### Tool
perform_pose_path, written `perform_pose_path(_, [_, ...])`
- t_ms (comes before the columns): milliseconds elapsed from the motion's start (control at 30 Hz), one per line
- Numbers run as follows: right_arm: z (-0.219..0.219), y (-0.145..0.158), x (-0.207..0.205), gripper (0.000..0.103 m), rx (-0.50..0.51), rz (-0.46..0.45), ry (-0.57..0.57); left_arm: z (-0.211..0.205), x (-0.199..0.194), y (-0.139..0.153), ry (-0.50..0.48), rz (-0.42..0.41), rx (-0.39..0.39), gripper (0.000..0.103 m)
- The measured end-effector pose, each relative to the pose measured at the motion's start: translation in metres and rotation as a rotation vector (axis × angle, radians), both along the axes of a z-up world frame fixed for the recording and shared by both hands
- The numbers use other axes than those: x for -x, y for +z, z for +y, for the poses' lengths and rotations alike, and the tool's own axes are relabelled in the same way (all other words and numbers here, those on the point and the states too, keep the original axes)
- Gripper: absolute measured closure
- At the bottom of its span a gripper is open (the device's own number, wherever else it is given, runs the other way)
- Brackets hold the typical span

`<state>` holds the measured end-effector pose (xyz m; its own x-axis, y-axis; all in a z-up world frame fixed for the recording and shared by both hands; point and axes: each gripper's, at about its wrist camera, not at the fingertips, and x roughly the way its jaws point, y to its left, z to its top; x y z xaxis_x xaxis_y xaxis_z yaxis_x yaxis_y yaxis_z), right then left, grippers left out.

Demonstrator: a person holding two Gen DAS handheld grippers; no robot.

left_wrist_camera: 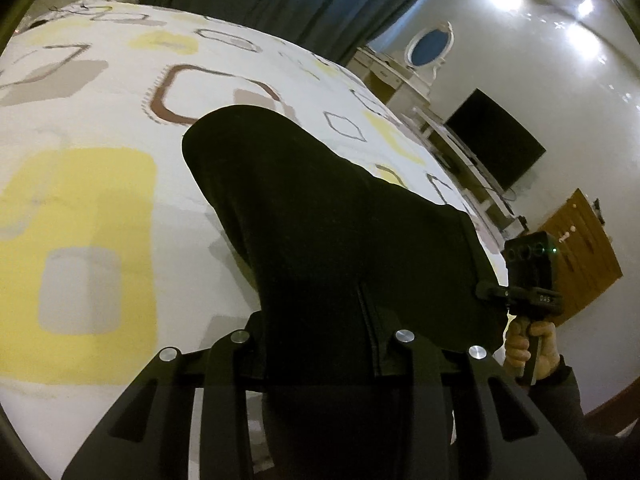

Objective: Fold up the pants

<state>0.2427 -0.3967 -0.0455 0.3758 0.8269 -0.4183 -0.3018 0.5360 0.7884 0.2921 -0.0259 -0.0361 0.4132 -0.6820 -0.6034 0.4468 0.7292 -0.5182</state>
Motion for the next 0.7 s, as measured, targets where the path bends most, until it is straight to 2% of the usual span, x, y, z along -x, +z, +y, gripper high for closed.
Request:
perform_pose_path(333, [0.050, -0.005, -0.046, 0.070, -0.022, 0.021, 0.050, 0.053, -0.022, -0.001, 0.074, 0.022, -0.002, 0.071])
perform_pose_path(700, [0.050, -0.022, -0.054, 0.070, -0.029, 0.065, 0.040, 0.064, -0.033, -0.017, 0.065, 0.060, 0.023, 0.070])
